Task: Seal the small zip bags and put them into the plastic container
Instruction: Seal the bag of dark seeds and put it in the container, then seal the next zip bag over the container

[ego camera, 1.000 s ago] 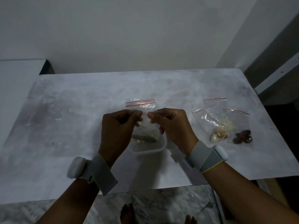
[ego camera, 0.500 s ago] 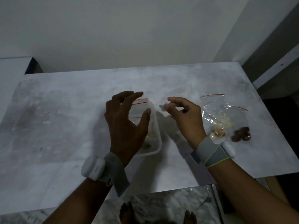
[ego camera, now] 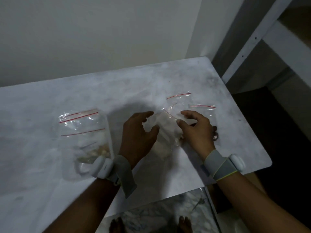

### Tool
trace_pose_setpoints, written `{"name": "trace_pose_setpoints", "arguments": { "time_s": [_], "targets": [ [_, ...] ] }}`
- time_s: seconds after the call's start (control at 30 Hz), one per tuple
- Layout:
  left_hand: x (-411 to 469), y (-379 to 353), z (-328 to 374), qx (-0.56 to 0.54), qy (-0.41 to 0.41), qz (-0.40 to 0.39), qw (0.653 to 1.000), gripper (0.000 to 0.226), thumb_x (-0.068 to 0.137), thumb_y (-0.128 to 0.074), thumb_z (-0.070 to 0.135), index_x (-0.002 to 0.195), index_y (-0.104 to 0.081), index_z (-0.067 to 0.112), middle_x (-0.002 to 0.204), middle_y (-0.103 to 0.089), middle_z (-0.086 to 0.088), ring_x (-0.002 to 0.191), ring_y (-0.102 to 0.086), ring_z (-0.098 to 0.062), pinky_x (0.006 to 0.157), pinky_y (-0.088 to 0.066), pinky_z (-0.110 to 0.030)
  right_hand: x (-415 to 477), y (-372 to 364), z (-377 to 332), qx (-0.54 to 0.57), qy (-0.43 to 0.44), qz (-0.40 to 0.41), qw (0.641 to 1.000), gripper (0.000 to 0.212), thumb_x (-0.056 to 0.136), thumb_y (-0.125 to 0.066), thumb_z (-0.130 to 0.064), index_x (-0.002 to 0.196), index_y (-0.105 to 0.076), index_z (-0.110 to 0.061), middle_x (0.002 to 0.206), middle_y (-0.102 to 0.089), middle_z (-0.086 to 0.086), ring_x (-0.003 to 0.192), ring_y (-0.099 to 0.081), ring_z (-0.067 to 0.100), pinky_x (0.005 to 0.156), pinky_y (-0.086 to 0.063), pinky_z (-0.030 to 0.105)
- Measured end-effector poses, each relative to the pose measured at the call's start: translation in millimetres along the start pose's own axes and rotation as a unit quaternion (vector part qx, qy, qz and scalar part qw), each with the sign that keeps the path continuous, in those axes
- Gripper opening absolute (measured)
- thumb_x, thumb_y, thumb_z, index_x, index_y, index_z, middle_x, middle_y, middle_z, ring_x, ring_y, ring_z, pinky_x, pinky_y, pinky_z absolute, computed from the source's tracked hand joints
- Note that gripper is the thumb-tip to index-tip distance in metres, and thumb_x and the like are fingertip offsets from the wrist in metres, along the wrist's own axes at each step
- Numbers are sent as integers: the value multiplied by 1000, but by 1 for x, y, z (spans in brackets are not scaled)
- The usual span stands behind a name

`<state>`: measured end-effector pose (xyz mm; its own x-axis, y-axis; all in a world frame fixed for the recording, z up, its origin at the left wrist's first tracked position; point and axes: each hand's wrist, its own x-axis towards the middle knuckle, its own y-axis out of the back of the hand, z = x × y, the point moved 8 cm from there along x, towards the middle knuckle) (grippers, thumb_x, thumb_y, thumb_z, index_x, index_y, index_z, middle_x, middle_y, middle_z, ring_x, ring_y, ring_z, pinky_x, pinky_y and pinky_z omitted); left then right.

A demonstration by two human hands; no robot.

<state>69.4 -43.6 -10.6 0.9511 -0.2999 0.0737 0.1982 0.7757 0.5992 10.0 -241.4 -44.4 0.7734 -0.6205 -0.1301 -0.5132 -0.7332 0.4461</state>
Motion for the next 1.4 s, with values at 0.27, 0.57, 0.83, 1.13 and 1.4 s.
{"name": "trace_pose_setpoints", "arguments": {
  "time_s": [0.27, 0.57, 0.83, 1.13, 1.4],
  "targets": [
    [29, -53, 10, 36, 5, -36, 999, 44, 90, -68, 24, 133, -58, 18, 125, -65, -7, 111, -61, -25, 97, -48, -42, 16, 21, 36, -18, -75, -18, 997, 19, 71, -78, -35, 89, -73, -35, 71, -69, -16, 102, -68, 27, 99, -50, 46],
    [34, -50, 1, -71, 80, -34, 994, 70, 77, -82, 19, 139, -49, 26, 119, -62, -4, 95, -61, -13, 76, -52, -17, 16, 25, 27, 58, -27, -65, 996, 17, 75, -82, -15, 83, -78, -29, 86, -79, 3, 89, -74, 24, 91, -56, 50],
    [23, -30, 13, -333, 158, -90, 925, 63, 81, -72, 2, 138, -52, 17, 105, -71, -9, 86, -71, -2, 71, -52, -10, -10, 26, -46, 99, 94, -165, 977, 25, 85, -72, 2, 96, -75, -20, 85, -73, 7, 63, -57, 31, 68, -44, 32],
    [5, 24, 36, -351, 68, -72, 931, 29, 67, -82, 30, 90, -80, 13, 92, -79, 1, 84, -72, -10, 75, -55, -22, -29, 41, -86, 203, 57, -132, 969, 18, 84, -74, -6, 102, -77, -8, 72, -71, -5, 51, -51, 0, 50, -42, 15],
    [-9, 54, 39, -385, 78, -60, 918, 33, 64, -83, 33, 90, -81, 14, 91, -79, 0, 79, -70, -9, 71, -55, -21, -55, 29, -107, 226, 76, -115, 964, 11, 88, -72, -11, 88, -79, -4, 76, -74, 4, 48, -47, 2, 52, -41, 16]
  ]
}}
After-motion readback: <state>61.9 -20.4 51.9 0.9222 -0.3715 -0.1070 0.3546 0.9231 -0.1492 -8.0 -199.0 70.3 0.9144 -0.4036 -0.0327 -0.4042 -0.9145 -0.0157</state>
